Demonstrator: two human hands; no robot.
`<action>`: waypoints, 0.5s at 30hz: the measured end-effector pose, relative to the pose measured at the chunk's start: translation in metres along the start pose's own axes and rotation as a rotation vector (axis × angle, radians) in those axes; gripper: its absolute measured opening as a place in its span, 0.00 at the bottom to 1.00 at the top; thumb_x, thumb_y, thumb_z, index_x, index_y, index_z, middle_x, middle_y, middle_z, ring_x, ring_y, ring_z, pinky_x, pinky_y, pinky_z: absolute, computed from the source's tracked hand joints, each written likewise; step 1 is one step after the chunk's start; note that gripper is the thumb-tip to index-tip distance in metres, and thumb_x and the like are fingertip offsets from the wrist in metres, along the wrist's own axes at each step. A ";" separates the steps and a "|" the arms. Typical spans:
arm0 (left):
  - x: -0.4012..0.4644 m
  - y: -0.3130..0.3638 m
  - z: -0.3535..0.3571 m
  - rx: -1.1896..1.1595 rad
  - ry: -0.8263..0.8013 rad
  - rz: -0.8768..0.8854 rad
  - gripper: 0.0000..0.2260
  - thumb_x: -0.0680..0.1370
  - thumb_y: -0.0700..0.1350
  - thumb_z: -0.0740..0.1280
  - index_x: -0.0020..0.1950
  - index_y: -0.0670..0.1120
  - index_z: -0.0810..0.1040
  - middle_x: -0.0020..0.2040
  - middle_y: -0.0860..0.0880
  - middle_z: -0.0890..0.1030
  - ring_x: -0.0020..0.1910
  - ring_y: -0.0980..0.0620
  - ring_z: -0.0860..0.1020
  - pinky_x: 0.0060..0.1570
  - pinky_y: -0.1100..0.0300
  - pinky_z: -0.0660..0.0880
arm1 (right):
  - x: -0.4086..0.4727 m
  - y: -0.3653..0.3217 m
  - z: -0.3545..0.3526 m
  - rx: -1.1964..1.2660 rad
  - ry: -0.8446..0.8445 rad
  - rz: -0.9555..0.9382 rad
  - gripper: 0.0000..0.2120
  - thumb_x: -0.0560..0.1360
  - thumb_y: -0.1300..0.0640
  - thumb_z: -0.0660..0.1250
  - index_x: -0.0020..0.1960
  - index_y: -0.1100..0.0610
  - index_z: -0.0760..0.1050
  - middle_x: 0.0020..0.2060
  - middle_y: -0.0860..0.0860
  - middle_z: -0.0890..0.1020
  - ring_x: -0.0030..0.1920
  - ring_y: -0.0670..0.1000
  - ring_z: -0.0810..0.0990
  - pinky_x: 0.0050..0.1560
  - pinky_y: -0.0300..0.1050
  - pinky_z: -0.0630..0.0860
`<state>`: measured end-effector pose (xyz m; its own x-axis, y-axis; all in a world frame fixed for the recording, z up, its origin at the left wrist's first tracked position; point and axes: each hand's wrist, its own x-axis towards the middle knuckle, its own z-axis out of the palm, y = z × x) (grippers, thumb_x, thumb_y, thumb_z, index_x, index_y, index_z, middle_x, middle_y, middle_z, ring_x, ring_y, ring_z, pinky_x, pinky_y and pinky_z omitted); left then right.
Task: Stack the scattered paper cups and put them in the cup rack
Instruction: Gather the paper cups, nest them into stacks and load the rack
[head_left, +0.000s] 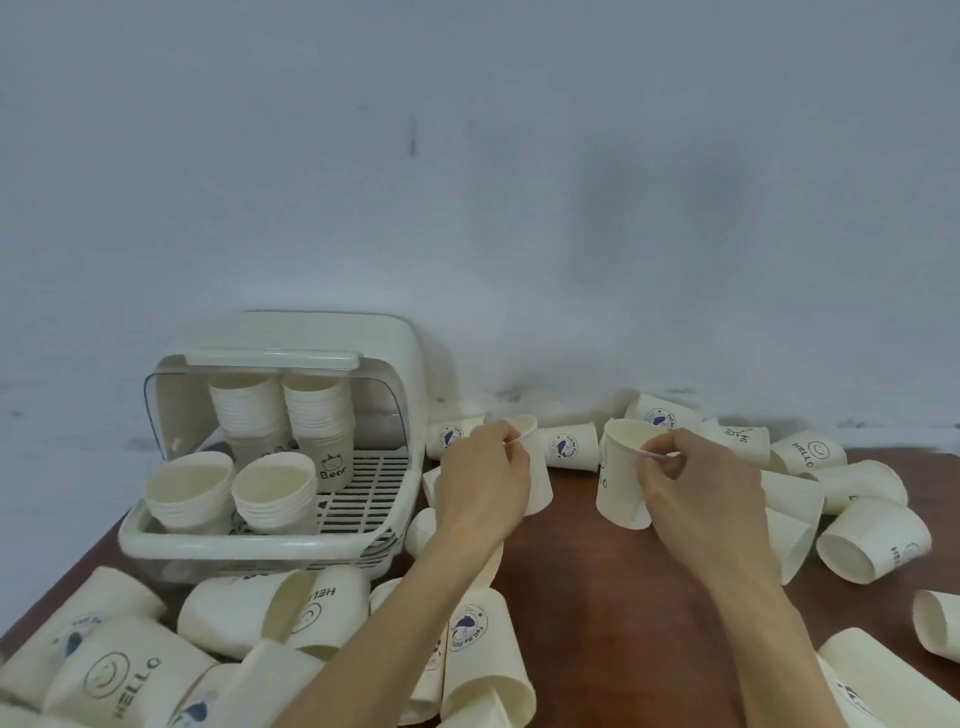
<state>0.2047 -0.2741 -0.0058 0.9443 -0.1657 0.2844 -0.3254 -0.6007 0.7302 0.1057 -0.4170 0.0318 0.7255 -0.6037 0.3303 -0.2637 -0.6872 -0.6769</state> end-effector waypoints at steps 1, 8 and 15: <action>-0.003 -0.003 -0.009 0.005 0.027 0.020 0.10 0.78 0.48 0.58 0.51 0.54 0.79 0.47 0.51 0.82 0.45 0.48 0.81 0.46 0.48 0.78 | -0.002 -0.003 0.001 -0.003 -0.005 -0.008 0.06 0.75 0.57 0.63 0.46 0.50 0.78 0.39 0.47 0.82 0.41 0.50 0.75 0.40 0.43 0.65; -0.032 -0.025 -0.076 0.082 0.158 0.075 0.10 0.80 0.50 0.58 0.54 0.55 0.78 0.41 0.51 0.83 0.41 0.51 0.80 0.42 0.50 0.78 | -0.022 -0.025 0.014 -0.018 -0.050 -0.088 0.06 0.75 0.57 0.64 0.45 0.48 0.77 0.32 0.46 0.82 0.37 0.44 0.77 0.39 0.45 0.71; -0.053 -0.042 -0.131 0.046 0.253 0.068 0.09 0.79 0.49 0.59 0.51 0.52 0.78 0.33 0.52 0.79 0.36 0.47 0.77 0.40 0.49 0.76 | -0.047 -0.055 0.014 -0.021 -0.028 -0.178 0.06 0.75 0.56 0.67 0.44 0.46 0.78 0.35 0.41 0.82 0.39 0.39 0.77 0.39 0.40 0.69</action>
<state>0.1617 -0.1377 0.0300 0.8758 -0.0098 0.4825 -0.3797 -0.6311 0.6764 0.0946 -0.3453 0.0443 0.7792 -0.4608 0.4248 -0.1431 -0.7907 -0.5952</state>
